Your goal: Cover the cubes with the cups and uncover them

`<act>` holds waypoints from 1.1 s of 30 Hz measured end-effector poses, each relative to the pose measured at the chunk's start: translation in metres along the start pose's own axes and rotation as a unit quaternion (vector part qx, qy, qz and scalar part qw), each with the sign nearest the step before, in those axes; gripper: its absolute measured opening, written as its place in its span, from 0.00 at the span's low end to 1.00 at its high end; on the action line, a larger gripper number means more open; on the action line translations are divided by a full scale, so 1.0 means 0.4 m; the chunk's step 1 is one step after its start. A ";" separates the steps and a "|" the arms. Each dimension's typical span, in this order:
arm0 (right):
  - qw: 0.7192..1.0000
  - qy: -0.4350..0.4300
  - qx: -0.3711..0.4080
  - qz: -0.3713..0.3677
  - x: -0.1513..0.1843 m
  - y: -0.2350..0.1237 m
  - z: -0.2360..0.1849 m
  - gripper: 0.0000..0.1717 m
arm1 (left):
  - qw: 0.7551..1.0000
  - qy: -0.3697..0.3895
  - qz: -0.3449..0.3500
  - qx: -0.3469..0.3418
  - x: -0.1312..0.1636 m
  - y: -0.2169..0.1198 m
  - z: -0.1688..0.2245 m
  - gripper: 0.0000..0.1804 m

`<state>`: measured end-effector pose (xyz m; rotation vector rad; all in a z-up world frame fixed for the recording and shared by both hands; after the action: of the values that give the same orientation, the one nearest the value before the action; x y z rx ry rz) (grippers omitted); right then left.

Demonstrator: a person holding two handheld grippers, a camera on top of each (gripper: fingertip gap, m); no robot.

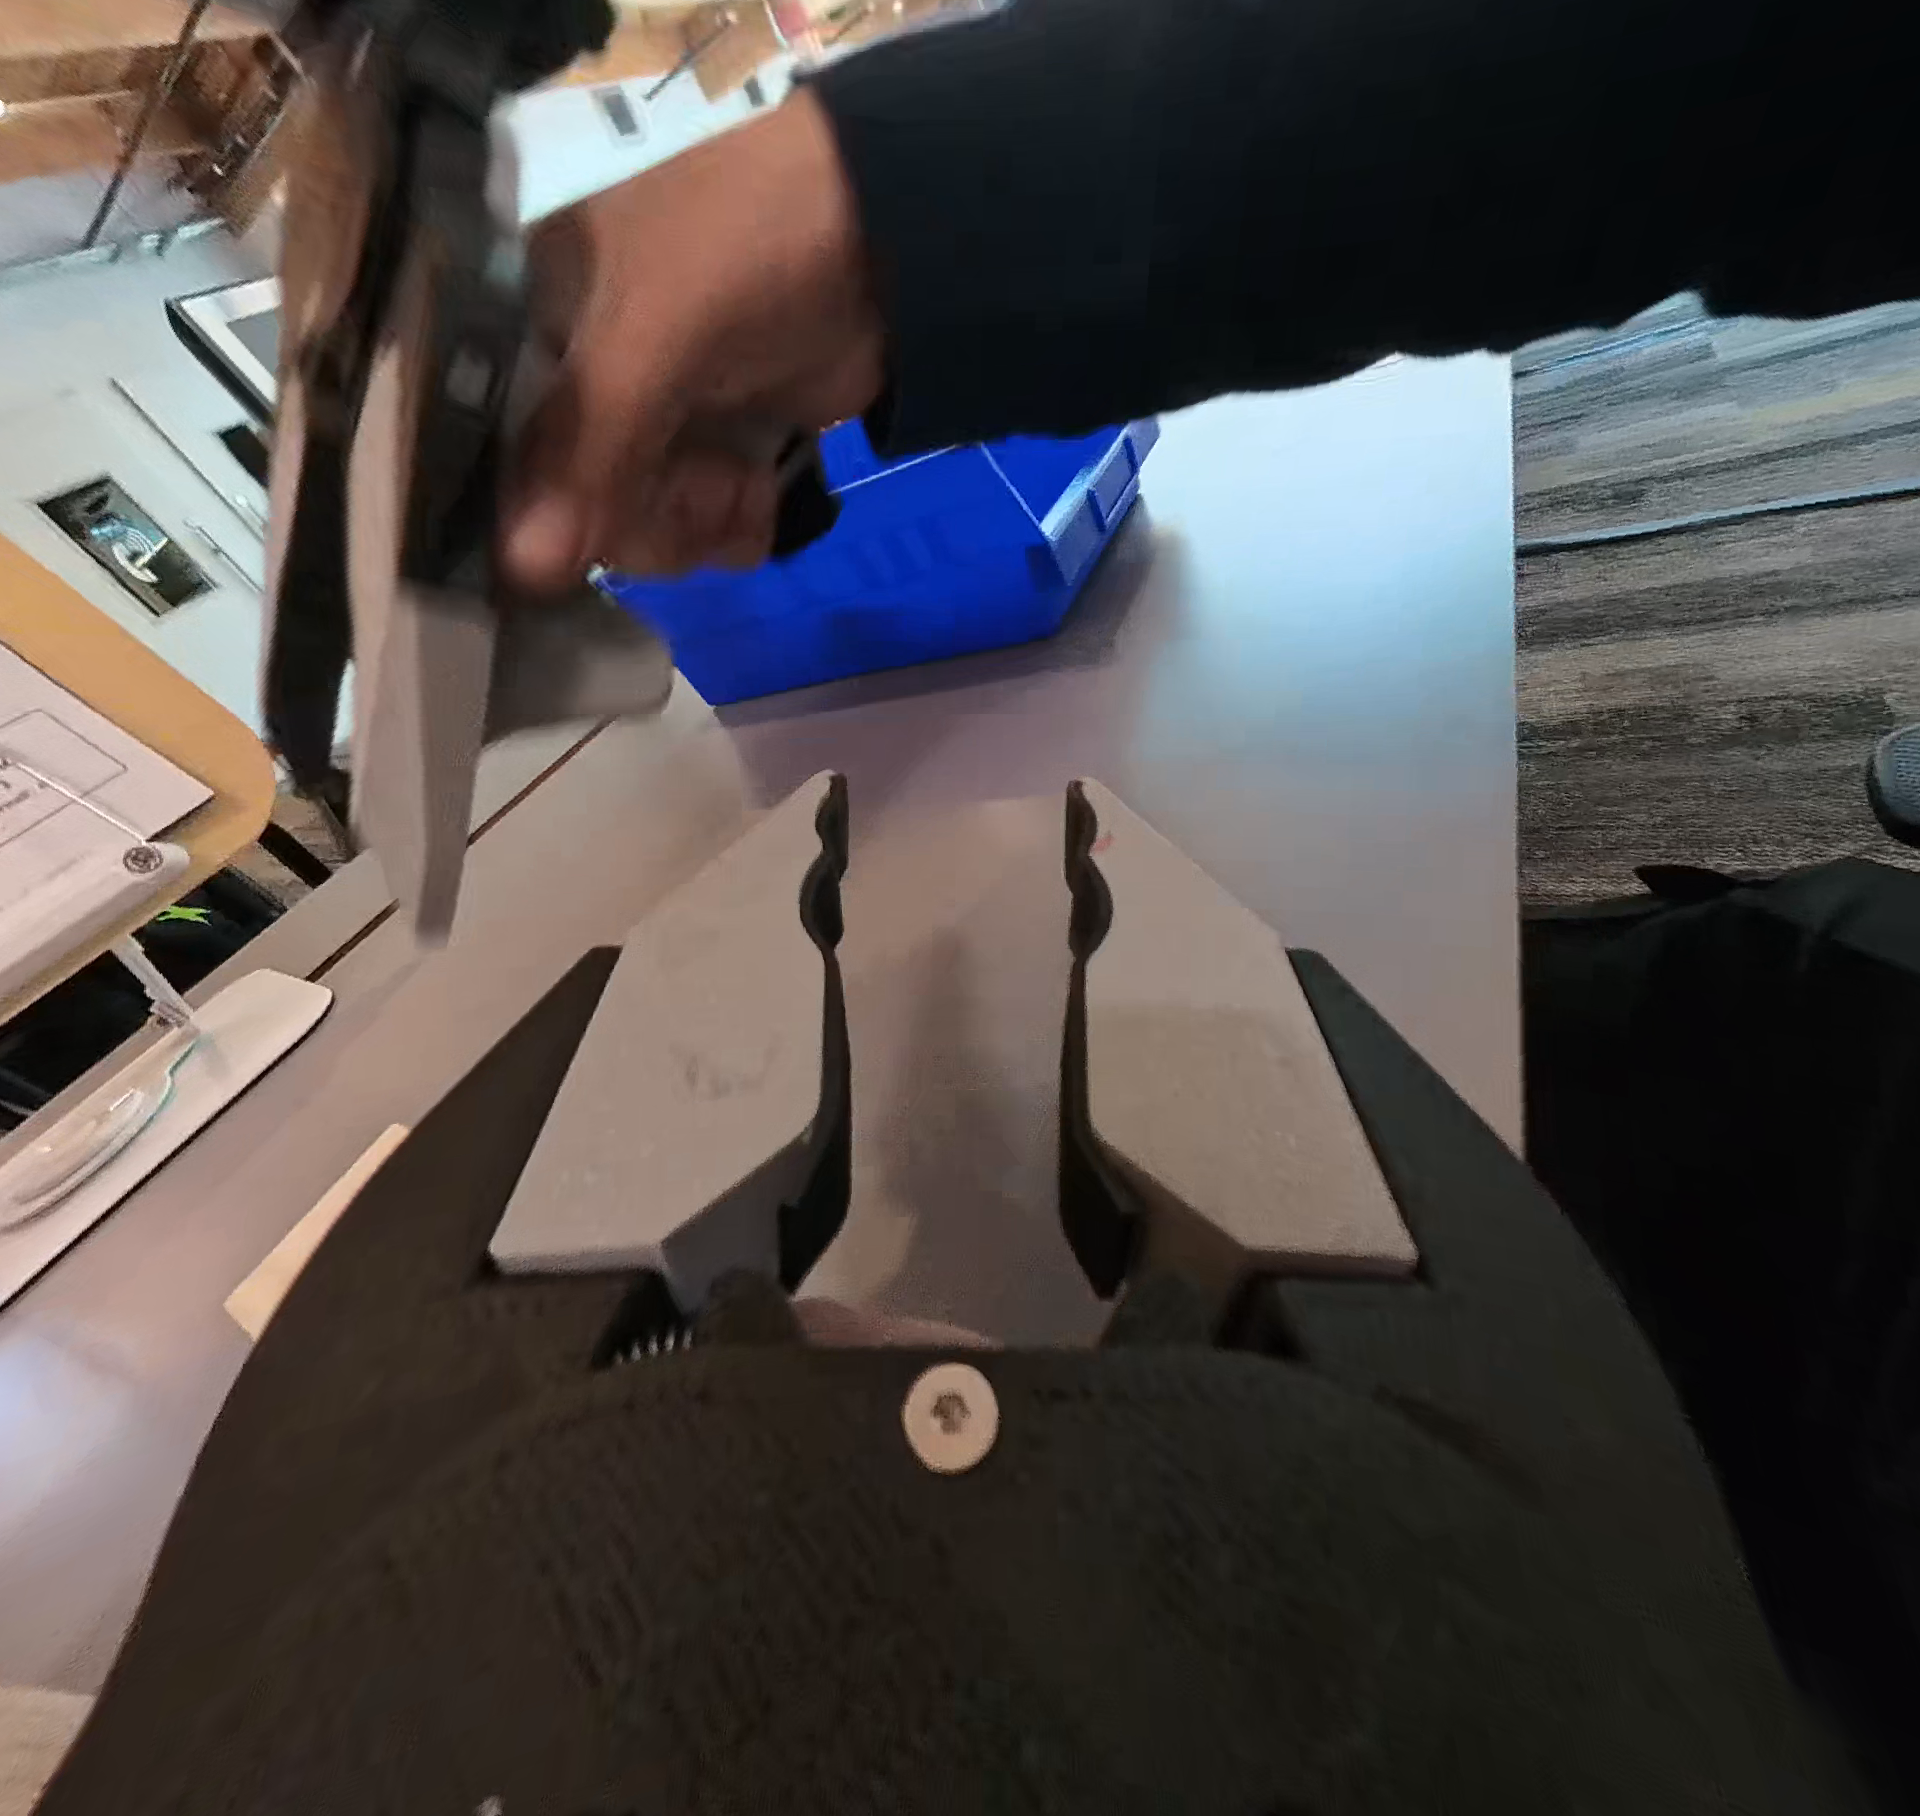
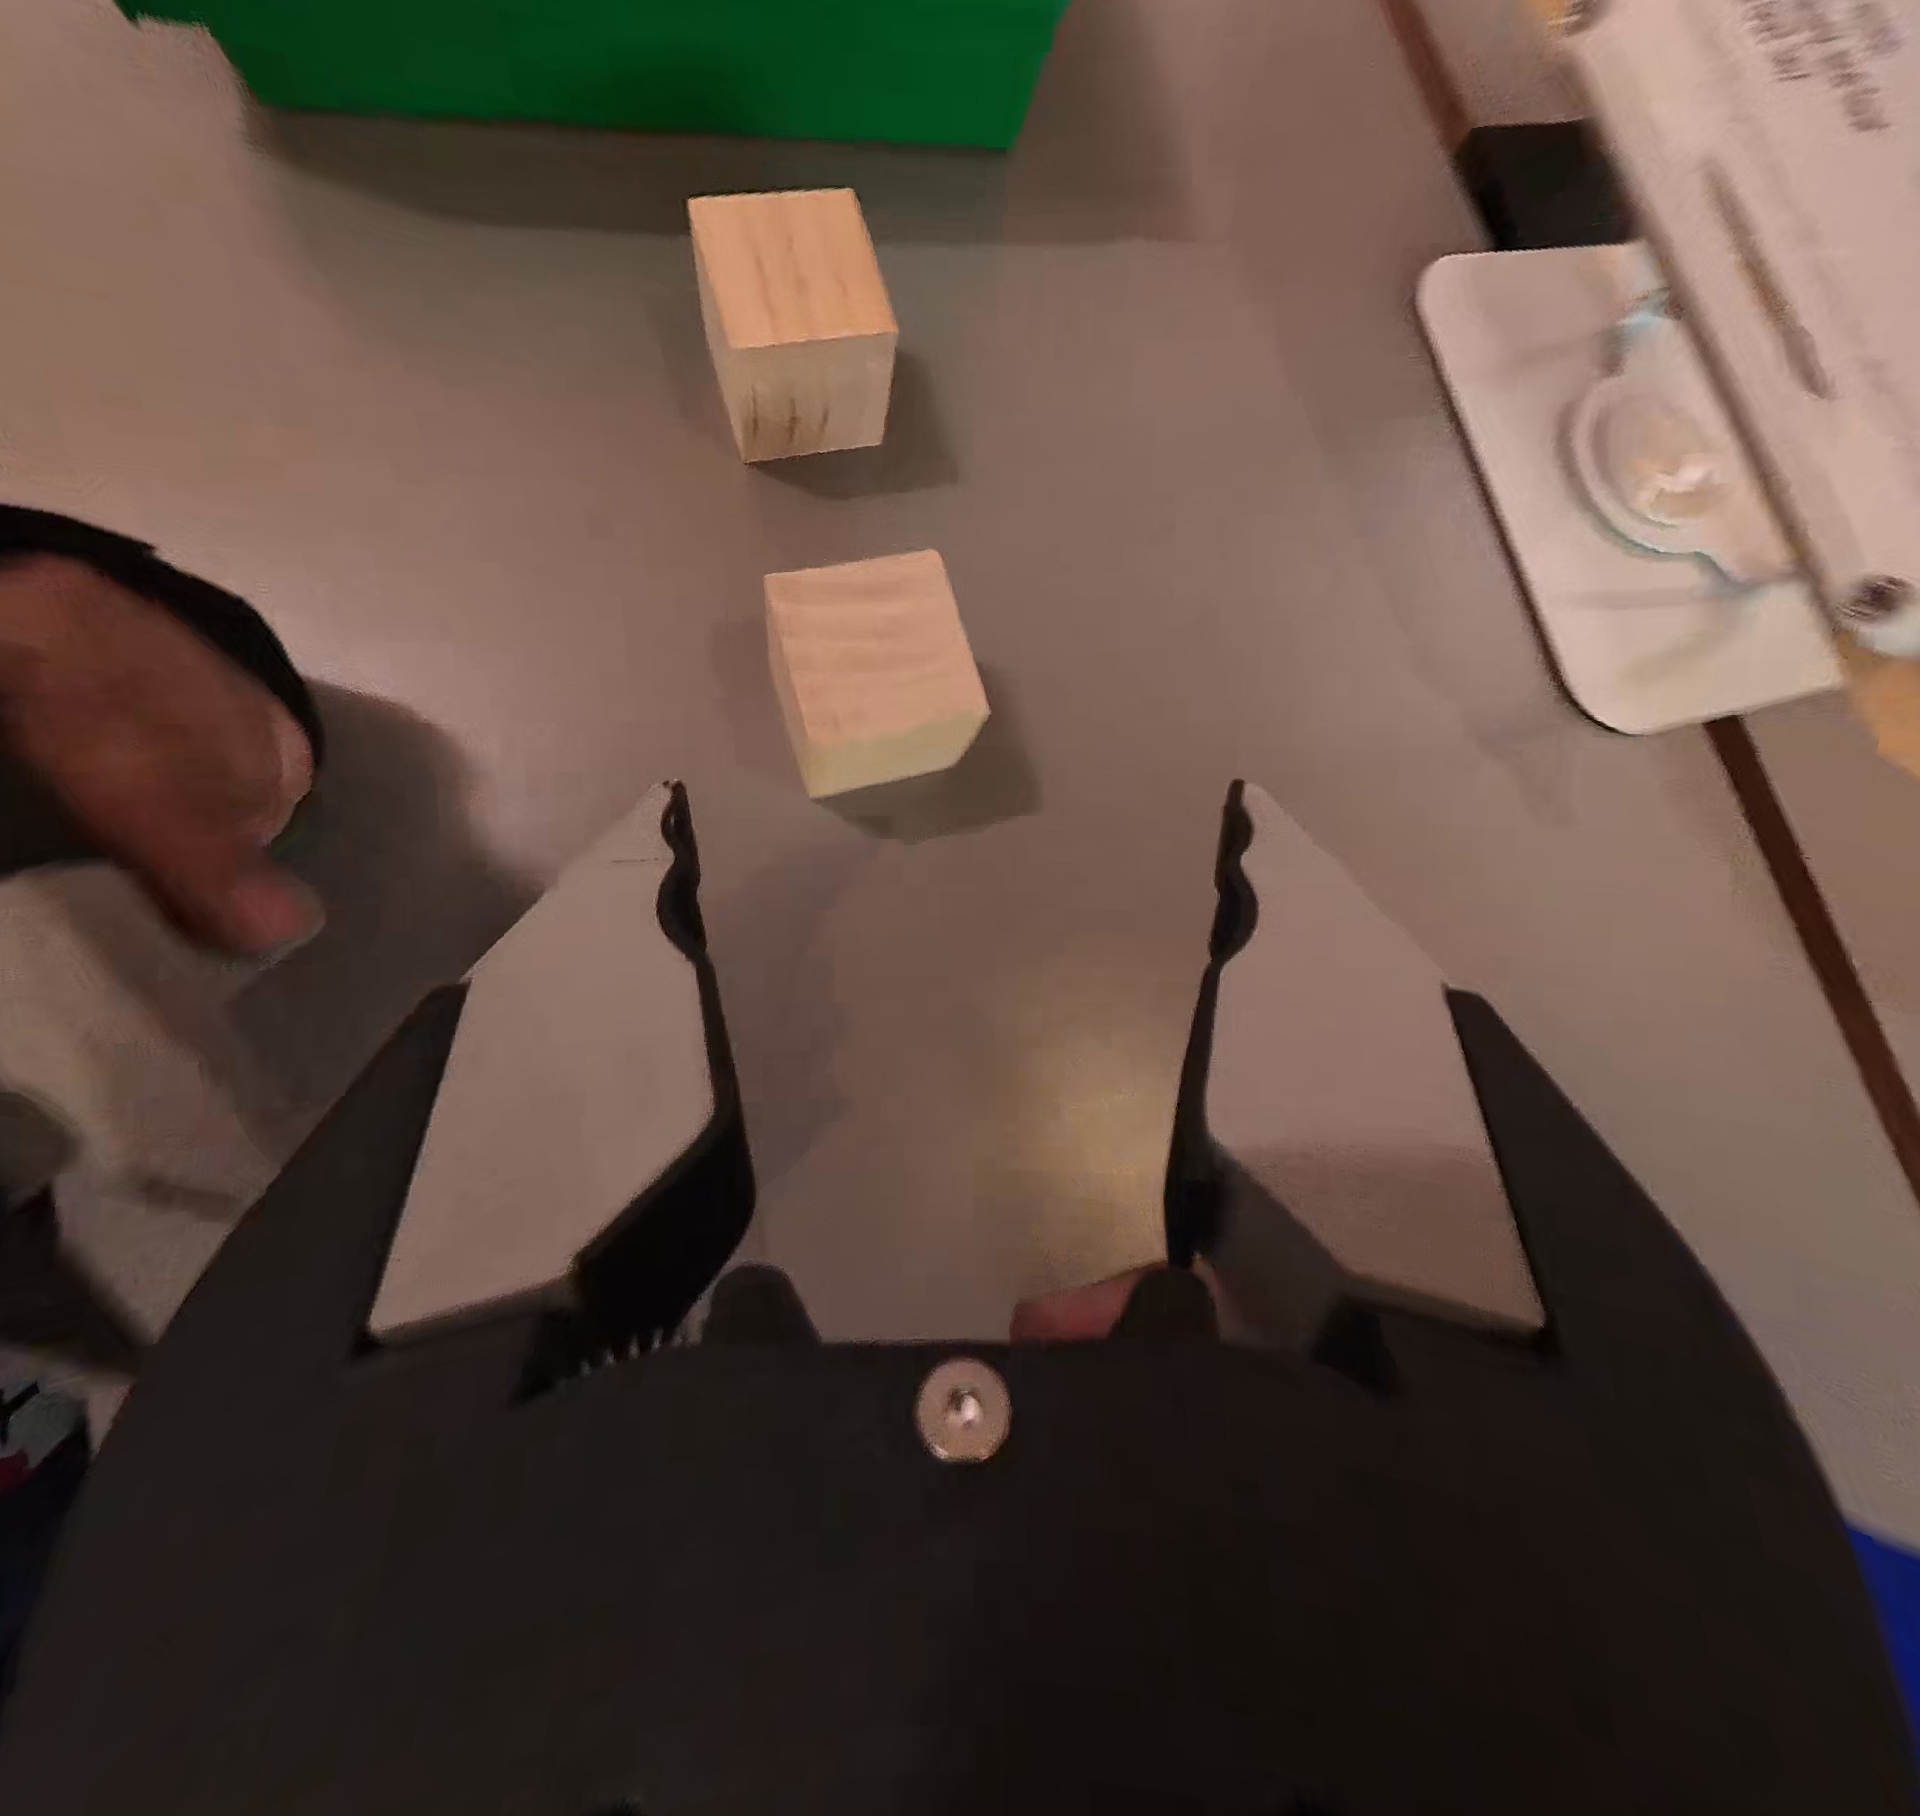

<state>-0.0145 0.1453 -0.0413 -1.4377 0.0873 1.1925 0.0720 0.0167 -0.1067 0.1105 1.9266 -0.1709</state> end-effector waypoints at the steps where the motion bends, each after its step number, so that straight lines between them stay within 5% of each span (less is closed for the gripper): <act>1: 1.000 -0.008 -0.014 -0.013 -0.010 0.053 -0.012 0.58 | 1.000 0.000 0.002 0.001 0.000 -0.001 0.000 0.22; 4: 0.997 -0.042 -0.016 -0.066 -0.020 0.194 -0.025 0.57 | 1.000 -0.021 0.004 0.000 0.000 -0.002 -0.011 0.22; 7: 0.989 -0.049 -0.058 -0.127 0.011 0.292 -0.049 0.38 | 0.999 -0.040 0.007 -0.005 0.000 -0.004 -0.021 0.22; 9: 0.990 -0.053 -0.050 -0.123 0.007 0.298 -0.048 0.35 | 0.999 -0.042 0.007 -0.008 0.000 -0.004 -0.023 0.22; 13: 0.996 -0.020 -0.029 -0.080 -0.009 0.181 -0.040 0.35 | 0.999 -0.029 0.004 -0.014 0.001 -0.003 -0.018 0.21; 17: 0.998 0.024 0.055 -0.008 0.022 -0.070 0.014 0.35 | 1.000 -0.011 -0.003 -0.016 0.001 0.001 -0.009 0.21; 24: 0.943 0.150 0.280 -0.097 0.361 -0.450 0.201 0.35 | 1.000 0.000 -0.013 -0.020 0.004 0.006 -0.004 0.21; 29: 0.906 0.236 0.282 -0.212 0.657 -0.478 0.248 0.35 | 1.000 0.003 -0.012 -0.025 0.004 0.006 -0.005 0.21; 33: 0.885 0.260 0.293 -0.251 0.766 -0.453 0.260 0.33 | 1.000 -0.010 -0.013 -0.026 0.004 0.006 -0.011 0.20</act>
<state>0.1871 0.4514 -0.0993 -1.0981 0.3883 0.2841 0.0677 0.0197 -0.1068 0.0504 1.9119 -0.1388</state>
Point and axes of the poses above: each gripper's, where its closed fingertips meet, y out along the fingers, x out of its underside, z = x × y across the jaws, the point moved 7 cm from there along -y, back along the fingers, and after that the axes turned 3 degrees about -y, right-handed, at the moved point
